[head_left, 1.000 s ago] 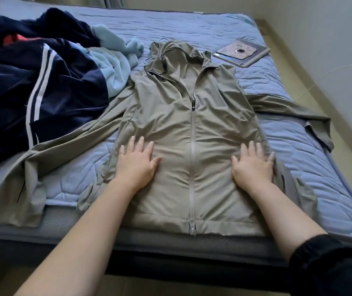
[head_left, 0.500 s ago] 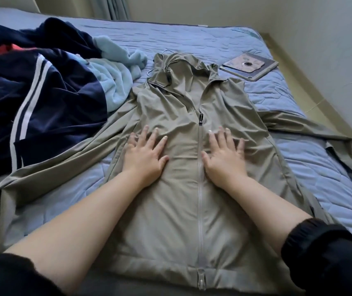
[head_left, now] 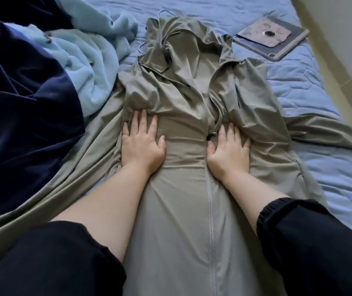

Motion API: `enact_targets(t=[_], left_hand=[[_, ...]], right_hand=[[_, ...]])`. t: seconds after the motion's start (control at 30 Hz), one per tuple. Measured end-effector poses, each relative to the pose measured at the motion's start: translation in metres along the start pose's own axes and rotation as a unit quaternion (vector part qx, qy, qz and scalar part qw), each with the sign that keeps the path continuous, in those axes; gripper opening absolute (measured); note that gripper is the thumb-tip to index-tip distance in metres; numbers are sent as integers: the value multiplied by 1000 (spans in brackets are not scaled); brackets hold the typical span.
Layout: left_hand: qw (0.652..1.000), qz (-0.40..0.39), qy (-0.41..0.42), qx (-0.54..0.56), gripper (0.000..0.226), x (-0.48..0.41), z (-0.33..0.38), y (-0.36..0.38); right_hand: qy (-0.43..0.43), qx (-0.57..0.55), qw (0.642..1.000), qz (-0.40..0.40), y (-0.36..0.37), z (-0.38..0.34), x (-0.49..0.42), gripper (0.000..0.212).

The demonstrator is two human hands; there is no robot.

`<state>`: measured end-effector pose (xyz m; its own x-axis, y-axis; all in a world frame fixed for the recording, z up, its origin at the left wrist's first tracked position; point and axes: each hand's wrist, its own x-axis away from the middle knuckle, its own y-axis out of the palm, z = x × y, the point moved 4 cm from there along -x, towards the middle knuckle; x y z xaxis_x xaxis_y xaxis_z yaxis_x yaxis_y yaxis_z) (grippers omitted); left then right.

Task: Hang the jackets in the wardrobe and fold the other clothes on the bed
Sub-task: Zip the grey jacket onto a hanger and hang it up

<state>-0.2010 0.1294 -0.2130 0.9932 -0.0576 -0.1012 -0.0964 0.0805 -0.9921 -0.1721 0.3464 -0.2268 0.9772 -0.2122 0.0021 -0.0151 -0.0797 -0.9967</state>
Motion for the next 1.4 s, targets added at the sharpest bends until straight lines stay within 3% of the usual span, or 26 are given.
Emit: enact_targets(t=[0.13, 0.3, 0.4, 0.47, 0.53, 0.6, 0.7, 0.77, 0.87, 0.93, 1.03, 1.13, 1.23, 1.3, 1.37, 1.4], left_hand=[[997, -5, -73, 28, 63, -10, -4, 0], [996, -47, -76, 24, 63, -12, -2, -3], [995, -58, -77, 26, 67, -15, -2, -4], [995, -64, -77, 31, 68, -16, -2, -6], [994, -69, -75, 35, 68, -16, -1, -8], [994, -76, -74, 33, 67, -17, -1, -8], [994, -83, -67, 26, 65, -20, -1, -10], [993, -91, -68, 26, 65, -23, -1, -11], [992, -104, -71, 25, 67, -22, -2, -9], [992, -96, -66, 38, 68, -24, -3, -9], [992, -92, -65, 49, 67, -24, -5, -10], [991, -103, -66, 46, 68, -24, -4, -11], [991, -109, -68, 43, 68, -24, -4, -12], [990, -112, -69, 44, 68, -23, -4, -13], [990, -115, -70, 43, 68, -23, -2, -14], [990, -114, -69, 41, 68, -24, -2, -14]], right_hand=[[-2, 23, 1000, -14, 0, -3, -2, 69], [7, 4, 998, -64, -11, -4, 5, 66], [57, -148, 985, -70, -36, -10, 1, 63], [92, -294, 951, -18, -70, -18, -13, 68], [65, -355, 932, 29, -104, -37, -37, 72], [-14, -319, 948, 13, -124, -70, -67, 70], [-185, -165, 968, -32, -124, -132, -115, 71], [-294, -68, 953, -40, -111, -172, -144, 67], [-436, 69, 896, -45, -86, -217, -173, 57], [-435, 103, 894, -41, -75, -227, -193, 45], [-309, 76, 946, -67, -67, -212, -222, 34], [-235, 119, 959, -109, -56, -189, -233, 35], [-294, 165, 940, -57, -57, -191, -229, 35], [-415, 152, 897, 13, -62, -204, -225, 34], [-505, 107, 856, 13, -61, -208, -224, 30], [-499, 67, 864, -8, -61, -209, -227, 30]])
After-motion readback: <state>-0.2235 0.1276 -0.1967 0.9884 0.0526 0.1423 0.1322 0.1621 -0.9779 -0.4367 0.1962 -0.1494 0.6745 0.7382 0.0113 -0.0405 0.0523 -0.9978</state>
